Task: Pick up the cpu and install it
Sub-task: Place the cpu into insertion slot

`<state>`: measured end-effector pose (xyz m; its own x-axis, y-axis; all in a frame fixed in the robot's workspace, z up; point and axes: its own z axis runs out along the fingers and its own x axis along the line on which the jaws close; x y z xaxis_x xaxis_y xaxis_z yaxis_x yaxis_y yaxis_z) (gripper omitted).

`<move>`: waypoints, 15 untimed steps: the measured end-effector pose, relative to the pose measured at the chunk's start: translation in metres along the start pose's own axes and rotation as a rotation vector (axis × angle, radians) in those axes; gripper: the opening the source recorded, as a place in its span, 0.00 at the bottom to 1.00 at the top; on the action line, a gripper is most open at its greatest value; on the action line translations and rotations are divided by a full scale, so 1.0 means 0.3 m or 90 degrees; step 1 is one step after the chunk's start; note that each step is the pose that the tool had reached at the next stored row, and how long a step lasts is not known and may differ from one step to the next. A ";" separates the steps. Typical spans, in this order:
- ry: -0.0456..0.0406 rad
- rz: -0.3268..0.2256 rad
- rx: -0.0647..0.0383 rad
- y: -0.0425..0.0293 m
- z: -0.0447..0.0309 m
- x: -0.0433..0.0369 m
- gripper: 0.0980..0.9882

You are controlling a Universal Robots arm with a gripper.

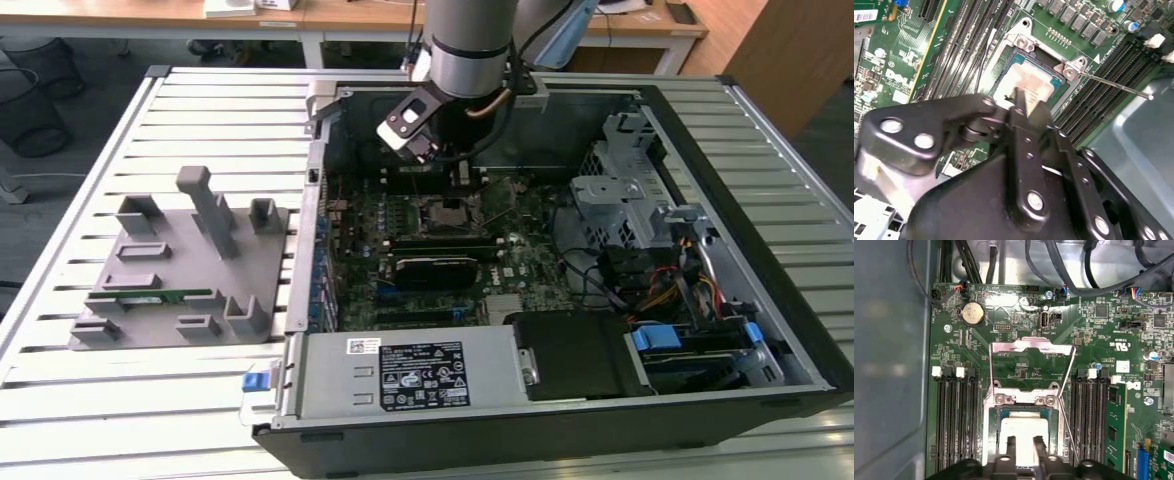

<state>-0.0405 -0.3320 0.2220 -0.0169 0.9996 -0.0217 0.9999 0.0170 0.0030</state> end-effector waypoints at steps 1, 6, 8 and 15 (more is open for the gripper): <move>0.0000 0.000 0.001 0.000 -0.004 0.000 0.16; 0.0001 0.000 0.001 0.000 -0.020 0.000 0.03; 0.0000 0.000 0.001 0.000 -0.028 -0.001 0.01; 0.0001 0.000 0.001 0.000 -0.045 -0.001 0.01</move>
<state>-0.0405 -0.3320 0.2353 -0.0169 0.9996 -0.0216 0.9999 0.0169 0.0007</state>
